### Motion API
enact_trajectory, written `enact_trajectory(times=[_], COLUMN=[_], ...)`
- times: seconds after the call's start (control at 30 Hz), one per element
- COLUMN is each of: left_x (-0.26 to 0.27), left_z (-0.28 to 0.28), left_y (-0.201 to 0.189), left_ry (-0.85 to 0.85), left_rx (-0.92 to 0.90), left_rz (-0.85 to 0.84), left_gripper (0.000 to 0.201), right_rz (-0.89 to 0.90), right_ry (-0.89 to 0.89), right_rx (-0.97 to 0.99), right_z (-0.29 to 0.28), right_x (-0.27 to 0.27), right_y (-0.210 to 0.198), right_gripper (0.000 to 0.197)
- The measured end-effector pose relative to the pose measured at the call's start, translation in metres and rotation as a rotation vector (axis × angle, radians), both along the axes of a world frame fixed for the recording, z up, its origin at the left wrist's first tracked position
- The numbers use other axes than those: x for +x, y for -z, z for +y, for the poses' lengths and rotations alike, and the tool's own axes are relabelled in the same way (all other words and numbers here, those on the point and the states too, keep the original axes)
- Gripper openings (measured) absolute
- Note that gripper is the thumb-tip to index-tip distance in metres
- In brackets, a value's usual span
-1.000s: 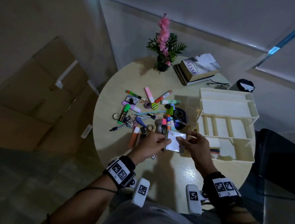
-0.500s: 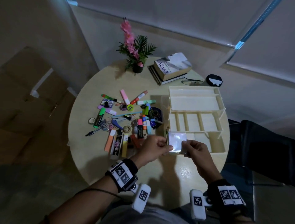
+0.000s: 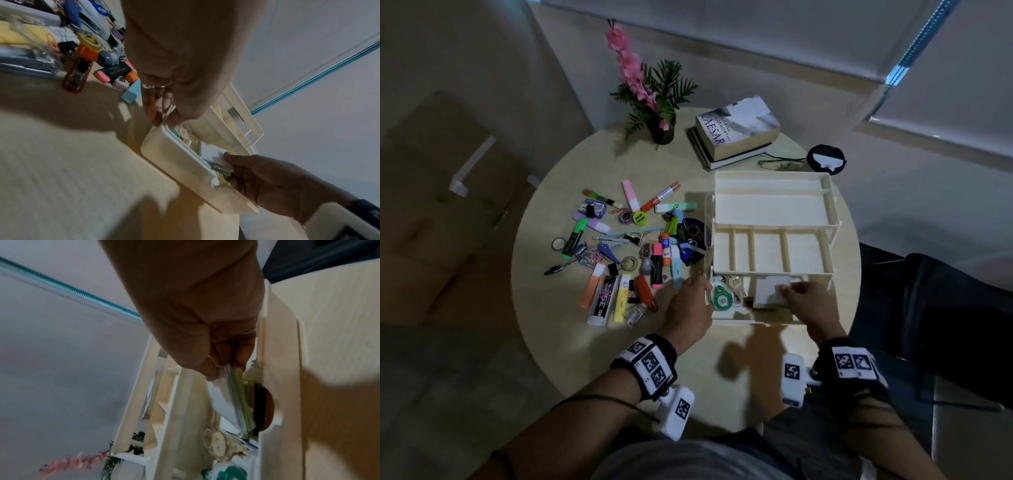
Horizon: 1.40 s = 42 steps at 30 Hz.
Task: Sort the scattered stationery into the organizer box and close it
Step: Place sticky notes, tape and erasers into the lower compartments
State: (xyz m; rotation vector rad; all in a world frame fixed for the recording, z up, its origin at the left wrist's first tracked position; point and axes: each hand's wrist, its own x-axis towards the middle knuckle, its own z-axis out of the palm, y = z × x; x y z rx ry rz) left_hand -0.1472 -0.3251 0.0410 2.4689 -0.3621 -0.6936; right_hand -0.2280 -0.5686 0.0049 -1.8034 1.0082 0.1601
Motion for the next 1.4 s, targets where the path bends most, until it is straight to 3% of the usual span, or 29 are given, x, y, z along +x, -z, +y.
enact_trajectory(times=[0.23, 0.6, 0.73, 0.93, 1.03, 1.2, 1.4], left_x=[-0.004, -0.003, 0.001, 0.027, 0.071, 0.153, 0.191], left_z=[-0.001, 0.001, 0.005, 0.035, 0.053, 0.056, 0.028], left_y=[0.002, 0.007, 0.008, 0.012, 0.006, 0.007, 0.019], left_ry=[-0.031, -0.033, 0.031, 0.019, -0.048, -0.175, -0.039], left_rx=[0.015, -0.011, -0.019, -0.165, -0.116, -0.034, 0.059], left_rz=[-0.071, -0.083, -0.105, -0.178, -0.256, -0.149, -0.147], left_gripper=[0.038, 0.037, 0.036, 0.021, 0.018, 0.015, 0.033], right_rz=[-0.046, 0.055, 0.042, 0.162, 0.146, -0.106, -0.173], right_ry=[0.141, 0.161, 0.123, -0.140, -0.306, -0.459, -0.569], right_rx=[0.161, -0.037, -0.026, -0.277, -0.427, -0.375, -0.336], right_z=[0.006, 0.003, -0.002, 0.019, 0.037, 0.080, 0.106], right_x=[0.026, 0.027, 0.023, 0.018, 0.015, 0.030, 0.033], right_y=[0.044, 0.053, 0.068, 0.007, -0.014, -0.046, -0.040], right_gripper=[0.017, 0.025, 0.041, 0.031, 0.027, 0.017, 0.013])
